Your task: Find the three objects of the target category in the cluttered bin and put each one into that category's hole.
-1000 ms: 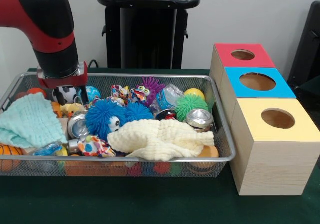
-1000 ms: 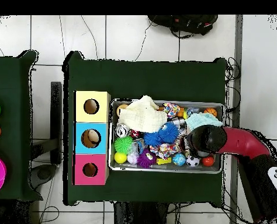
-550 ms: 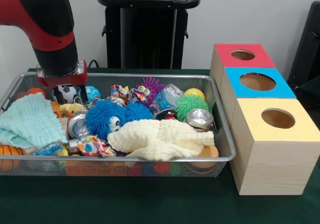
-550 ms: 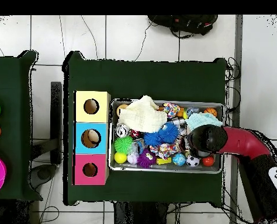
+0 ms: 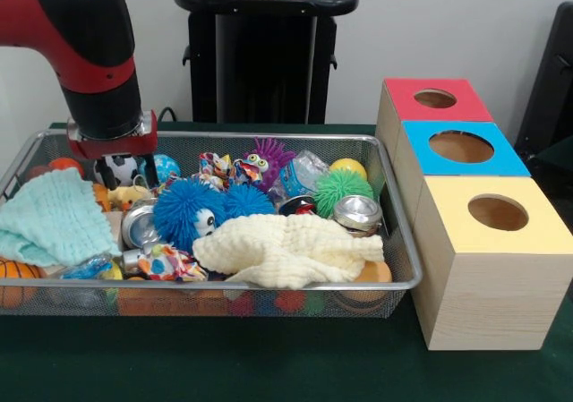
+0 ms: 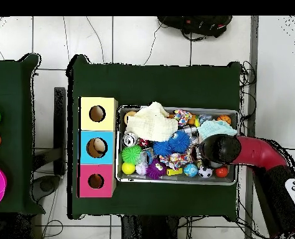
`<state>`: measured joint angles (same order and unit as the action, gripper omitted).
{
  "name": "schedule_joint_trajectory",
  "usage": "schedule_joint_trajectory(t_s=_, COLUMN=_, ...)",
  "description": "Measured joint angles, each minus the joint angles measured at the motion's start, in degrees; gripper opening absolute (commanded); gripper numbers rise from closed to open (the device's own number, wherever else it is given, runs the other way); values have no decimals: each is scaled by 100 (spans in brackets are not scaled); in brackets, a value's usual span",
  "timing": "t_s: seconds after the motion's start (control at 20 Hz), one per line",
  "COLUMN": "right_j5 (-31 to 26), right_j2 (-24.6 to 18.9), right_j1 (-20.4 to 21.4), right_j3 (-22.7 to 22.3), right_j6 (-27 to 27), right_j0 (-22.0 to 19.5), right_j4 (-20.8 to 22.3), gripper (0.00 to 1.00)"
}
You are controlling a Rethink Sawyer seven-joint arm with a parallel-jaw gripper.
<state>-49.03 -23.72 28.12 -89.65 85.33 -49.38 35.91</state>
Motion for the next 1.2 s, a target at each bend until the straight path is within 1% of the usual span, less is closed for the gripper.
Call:
schedule_joint_trajectory(t_s=0.35, right_j5=359, right_j2=0, right_j1=-179, right_j3=-61, right_j6=0, right_j0=-47, right_j4=201, gripper=100)
schedule_joint_trajectory(t_s=0.85, right_j5=549, right_j2=-9, right_j1=-327, right_j3=-75, right_j6=0, right_j0=-137, right_j4=275, gripper=100)
schedule_joint_trajectory(t_s=0.9, right_j5=550, right_j2=-13, right_j1=-328, right_j3=-65, right_j6=0, right_j0=-153, right_j4=276, gripper=0)
schedule_joint_trajectory(t_s=1.2, right_j5=550, right_j2=-36, right_j1=-328, right_j3=-17, right_j6=0, right_j0=-189, right_j4=278, gripper=0)
